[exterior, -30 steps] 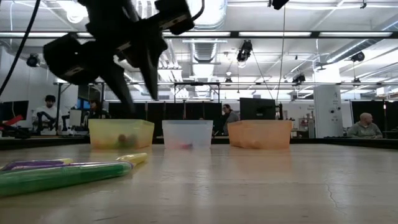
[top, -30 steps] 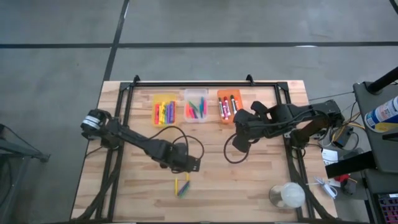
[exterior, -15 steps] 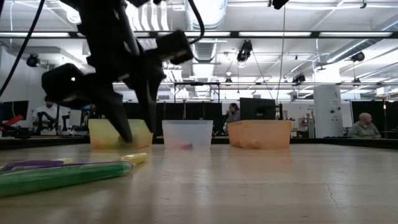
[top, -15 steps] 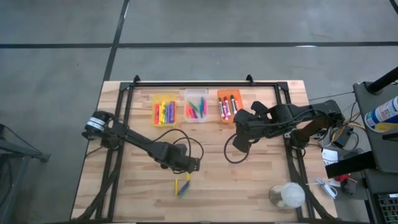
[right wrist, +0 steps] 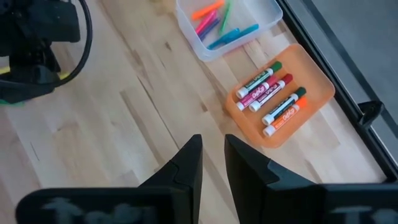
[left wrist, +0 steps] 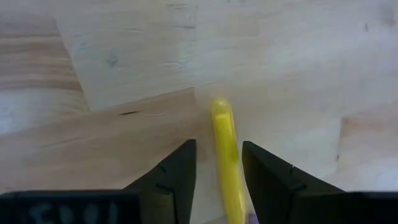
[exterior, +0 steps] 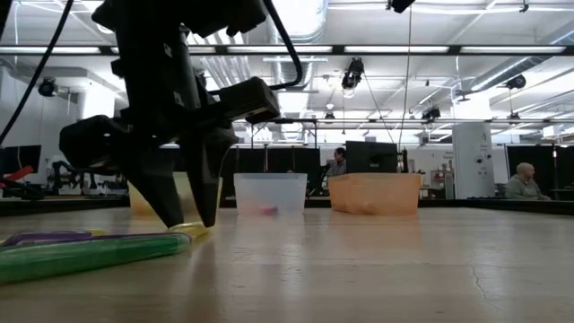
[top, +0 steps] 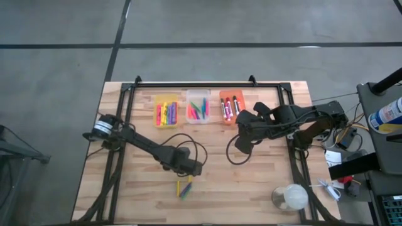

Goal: Pick & Place Markers
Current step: Put the top yellow pen into the white bin

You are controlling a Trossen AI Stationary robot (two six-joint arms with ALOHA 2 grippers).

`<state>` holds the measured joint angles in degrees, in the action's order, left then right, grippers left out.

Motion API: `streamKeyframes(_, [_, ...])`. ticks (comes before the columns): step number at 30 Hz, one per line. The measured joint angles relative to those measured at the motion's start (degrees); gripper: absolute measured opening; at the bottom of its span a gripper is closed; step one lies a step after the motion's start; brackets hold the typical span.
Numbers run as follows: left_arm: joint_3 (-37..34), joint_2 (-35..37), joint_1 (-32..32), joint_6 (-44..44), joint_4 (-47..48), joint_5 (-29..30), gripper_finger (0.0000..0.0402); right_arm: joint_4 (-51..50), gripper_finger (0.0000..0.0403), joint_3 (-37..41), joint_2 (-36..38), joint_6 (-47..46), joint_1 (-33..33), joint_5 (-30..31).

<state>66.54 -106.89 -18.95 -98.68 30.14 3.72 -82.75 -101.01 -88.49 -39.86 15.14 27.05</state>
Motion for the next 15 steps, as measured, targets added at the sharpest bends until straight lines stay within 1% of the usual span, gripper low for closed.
streamKeyframes(3, [0.0,-0.6,0.8,3.1,0.0,-0.4,0.0134,0.6,0.0061,0.0,0.0,0.0,0.0,0.0])
streamKeyframes(5, [0.0,-0.7,1.6,5.0,0.3,-1.1,0.0123,1.0,0.0061,0.0,0.0,0.0,0.0,0.0])
streamKeyframes(9, [0.0,-0.9,3.4,8.4,0.8,-2.4,0.0083,1.1,0.0061,0.0,0.0,0.0,0.0,0.0])
streamKeyframes(13, [-0.1,-0.9,4.9,9.9,0.3,-2.3,0.0041,1.1,0.0061,0.0,0.0,0.0,0.0,0.0])
streamKeyframes(15, [-0.1,-0.8,5.6,10.2,0.1,-1.8,0.0027,1.1,0.0061,0.0,0.0,0.0,0.0,0.0])
